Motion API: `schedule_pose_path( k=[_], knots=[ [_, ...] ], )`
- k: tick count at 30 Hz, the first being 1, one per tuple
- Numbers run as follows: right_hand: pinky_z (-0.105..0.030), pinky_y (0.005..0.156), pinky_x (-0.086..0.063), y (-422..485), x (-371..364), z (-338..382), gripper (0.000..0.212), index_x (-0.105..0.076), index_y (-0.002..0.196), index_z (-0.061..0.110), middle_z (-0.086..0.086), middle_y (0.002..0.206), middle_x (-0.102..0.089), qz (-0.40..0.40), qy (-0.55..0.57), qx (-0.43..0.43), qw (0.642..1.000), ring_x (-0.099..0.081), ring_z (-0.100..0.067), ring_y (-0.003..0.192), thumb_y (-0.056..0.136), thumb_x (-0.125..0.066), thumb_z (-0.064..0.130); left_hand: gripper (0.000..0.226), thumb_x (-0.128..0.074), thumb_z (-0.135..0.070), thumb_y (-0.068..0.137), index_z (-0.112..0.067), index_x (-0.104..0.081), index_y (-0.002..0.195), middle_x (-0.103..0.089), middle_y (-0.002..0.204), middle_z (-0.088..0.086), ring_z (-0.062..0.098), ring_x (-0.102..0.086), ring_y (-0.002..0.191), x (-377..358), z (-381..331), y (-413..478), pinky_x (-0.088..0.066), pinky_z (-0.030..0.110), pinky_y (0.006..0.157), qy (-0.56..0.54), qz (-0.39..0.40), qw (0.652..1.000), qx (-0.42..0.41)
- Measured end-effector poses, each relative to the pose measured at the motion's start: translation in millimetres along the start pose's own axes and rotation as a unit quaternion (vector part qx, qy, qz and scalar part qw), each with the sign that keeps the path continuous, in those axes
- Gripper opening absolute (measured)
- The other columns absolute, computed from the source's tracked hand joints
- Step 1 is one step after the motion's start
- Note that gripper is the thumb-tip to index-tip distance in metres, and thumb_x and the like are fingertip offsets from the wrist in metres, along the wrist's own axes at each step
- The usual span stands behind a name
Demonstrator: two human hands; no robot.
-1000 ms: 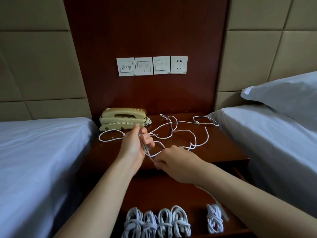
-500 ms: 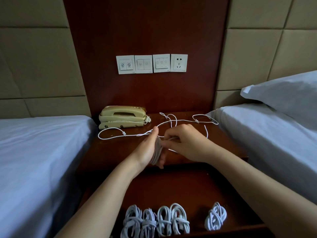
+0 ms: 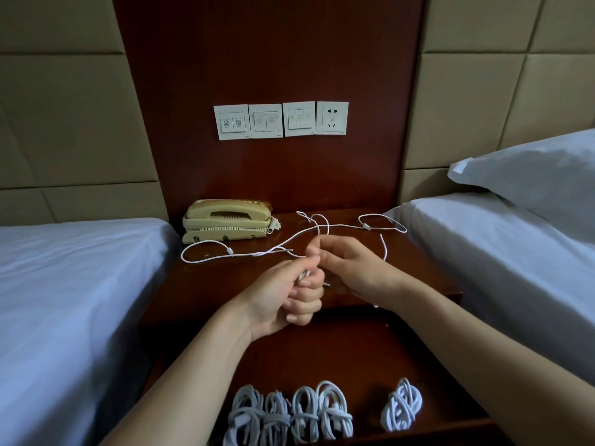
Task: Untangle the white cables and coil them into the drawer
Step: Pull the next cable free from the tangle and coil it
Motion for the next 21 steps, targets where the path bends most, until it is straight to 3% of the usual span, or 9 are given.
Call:
schedule_pose_path(
  k=[5, 10, 12, 15, 18, 21],
  knots=[
    [-0.013, 0.037, -0.025, -4.2, -8.7, 3.2, 0.030, -0.053, 0.078, 0.014, 0.014, 0.045, -0.040, 0.028, -0.034, -0.005, 0.999, -0.031, 0.000, 0.038, 0.102, -0.035, 0.016, 0.047, -0.036, -0.043, 0.087, -0.019, -0.035, 0.046, -0.025, 0.039, -0.009, 0.002, -0.024, 0.030, 5.9, 2.3, -1.2, -0.029, 0.015, 0.032, -0.058, -0.005, 0.998, -0.017],
    [-0.013, 0.053, -0.032, -3.6, -5.3, 11.0, 0.030, -0.056, 0.071, 0.019, 0.015, 0.054, -0.050, 0.012, -0.158, 0.066, 0.985, -0.043, 0.001, 0.052, 0.099, -0.045, 0.019, 0.051, -0.039, -0.047, 0.085, -0.019, -0.036, 0.042, -0.030, 0.040, -0.006, 0.005, -0.032, 0.032, 3.4, 1.0, -0.9, -0.032, 0.016, 0.035, -0.072, -0.048, 0.996, -0.024],
    [-0.024, 0.054, -0.032, -0.8, -3.0, 5.5, 0.033, -0.059, 0.071, 0.008, 0.004, 0.058, -0.048, -0.021, -0.211, 0.078, 0.974, -0.039, -0.003, 0.056, 0.097, -0.048, 0.024, 0.056, -0.037, -0.045, 0.091, -0.018, -0.037, 0.041, -0.031, 0.041, -0.005, 0.005, -0.035, 0.033, 1.9, 0.8, 2.3, -0.032, 0.015, 0.034, -0.082, -0.088, 0.992, -0.022],
    [-0.027, 0.054, -0.030, 1.7, -4.1, 3.5, 0.038, -0.060, 0.073, -0.002, -0.007, 0.057, -0.047, -0.071, -0.260, 0.078, 0.960, -0.038, -0.011, 0.054, 0.096, -0.051, 0.026, 0.053, -0.039, -0.037, 0.097, -0.016, -0.034, 0.049, -0.032, 0.039, -0.005, 0.005, -0.034, 0.031, 4.5, 0.1, 6.8, -0.030, 0.014, 0.032, -0.110, -0.178, 0.977, -0.030],
    [-0.033, 0.058, -0.035, 2.6, -13.6, 1.2, 0.036, -0.061, 0.075, -0.002, -0.014, 0.062, -0.057, -0.110, -0.290, 0.082, 0.947, -0.048, -0.023, 0.057, 0.096, -0.050, 0.026, 0.047, -0.040, -0.030, 0.100, -0.016, -0.031, 0.055, -0.028, 0.034, -0.008, 0.004, -0.028, 0.027, 3.9, 1.7, 10.0, -0.025, 0.012, 0.031, -0.072, -0.289, 0.952, -0.066],
    [-0.028, 0.057, -0.034, 0.9, -21.1, 2.9, 0.030, -0.054, 0.069, 0.014, 0.001, 0.060, -0.052, -0.108, -0.289, 0.073, 0.949, -0.049, -0.017, 0.060, 0.097, -0.048, 0.025, 0.049, -0.033, -0.028, 0.102, -0.014, -0.035, 0.055, -0.024, 0.031, -0.011, 0.004, -0.021, 0.025, 3.2, 4.6, 9.9, -0.018, 0.011, 0.034, -0.008, -0.372, 0.924, -0.088]
  ],
)
Point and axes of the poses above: each hand's wrist, its own y-axis towards the middle knuckle, its own x-axis out of the back of the hand, z = x × y, the point moved 2 cm from there along y, towards the middle knuckle
